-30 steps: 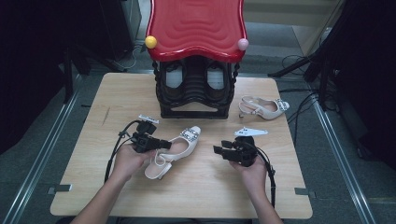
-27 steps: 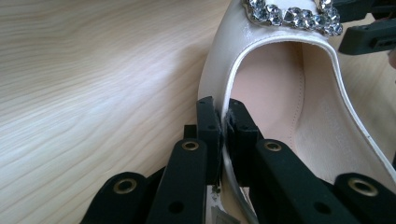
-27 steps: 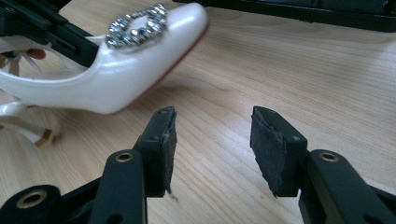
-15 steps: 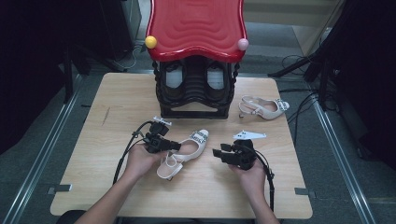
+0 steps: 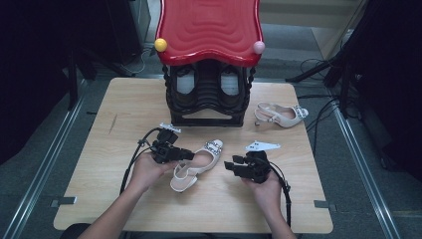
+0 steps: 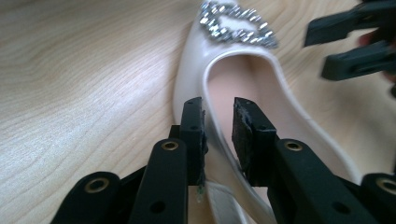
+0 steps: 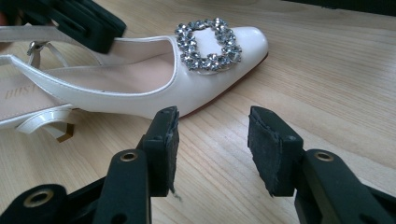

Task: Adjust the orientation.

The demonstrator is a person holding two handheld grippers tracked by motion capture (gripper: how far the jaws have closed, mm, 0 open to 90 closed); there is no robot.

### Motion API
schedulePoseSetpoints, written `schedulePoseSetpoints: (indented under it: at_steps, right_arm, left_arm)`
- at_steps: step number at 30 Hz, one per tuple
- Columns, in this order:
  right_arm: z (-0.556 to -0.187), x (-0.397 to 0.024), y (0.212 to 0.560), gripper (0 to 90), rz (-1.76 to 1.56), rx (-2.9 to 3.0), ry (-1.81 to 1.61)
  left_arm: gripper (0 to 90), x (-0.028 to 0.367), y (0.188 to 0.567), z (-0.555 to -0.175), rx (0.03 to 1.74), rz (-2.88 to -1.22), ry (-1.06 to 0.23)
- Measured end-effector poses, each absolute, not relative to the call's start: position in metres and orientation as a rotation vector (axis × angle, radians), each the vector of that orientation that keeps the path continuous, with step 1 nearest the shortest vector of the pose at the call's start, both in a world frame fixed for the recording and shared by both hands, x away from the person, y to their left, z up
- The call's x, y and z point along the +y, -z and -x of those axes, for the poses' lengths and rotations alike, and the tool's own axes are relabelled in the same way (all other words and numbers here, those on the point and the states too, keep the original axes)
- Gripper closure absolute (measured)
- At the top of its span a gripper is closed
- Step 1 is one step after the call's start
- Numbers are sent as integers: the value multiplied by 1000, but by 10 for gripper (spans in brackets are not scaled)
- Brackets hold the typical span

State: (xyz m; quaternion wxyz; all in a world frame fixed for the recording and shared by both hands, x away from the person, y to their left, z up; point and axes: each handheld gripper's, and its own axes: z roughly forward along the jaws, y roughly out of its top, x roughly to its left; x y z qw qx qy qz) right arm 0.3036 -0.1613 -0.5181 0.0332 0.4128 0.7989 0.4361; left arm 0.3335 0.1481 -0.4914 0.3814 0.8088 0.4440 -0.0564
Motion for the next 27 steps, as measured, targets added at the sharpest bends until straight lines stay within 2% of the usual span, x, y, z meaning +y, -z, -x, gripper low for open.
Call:
schedulePoseSetpoints:
  at_steps: [7, 12, 16, 18, 21, 27]
  right_arm:
    - [-304, -156, 519, 572, -1255, 2478, -1349]
    - [-303, -151, 520, 616, -1248, 2508, -1361]
    - [-300, -144, 520, 701, -1215, 2527, -1374]
    - [-298, -140, 520, 817, -1170, 2552, -1369]
    - [-295, -131, 521, 900, -1134, 2580, -1380]
    - [-292, -114, 522, 900, -1099, 2615, -1402]
  left_arm:
    - [713, 174, 470, -326, 1109, -2011, 122]
    - [773, 188, 472, -317, 1122, -2025, 130]
    - [845, 194, 482, -310, 1135, -2043, 138]
    - [877, 197, 486, -307, 1124, -2023, 150]
    - [898, 201, 494, -303, 1152, -2035, 139]
    - [897, 199, 500, -296, 1152, -2039, 133]
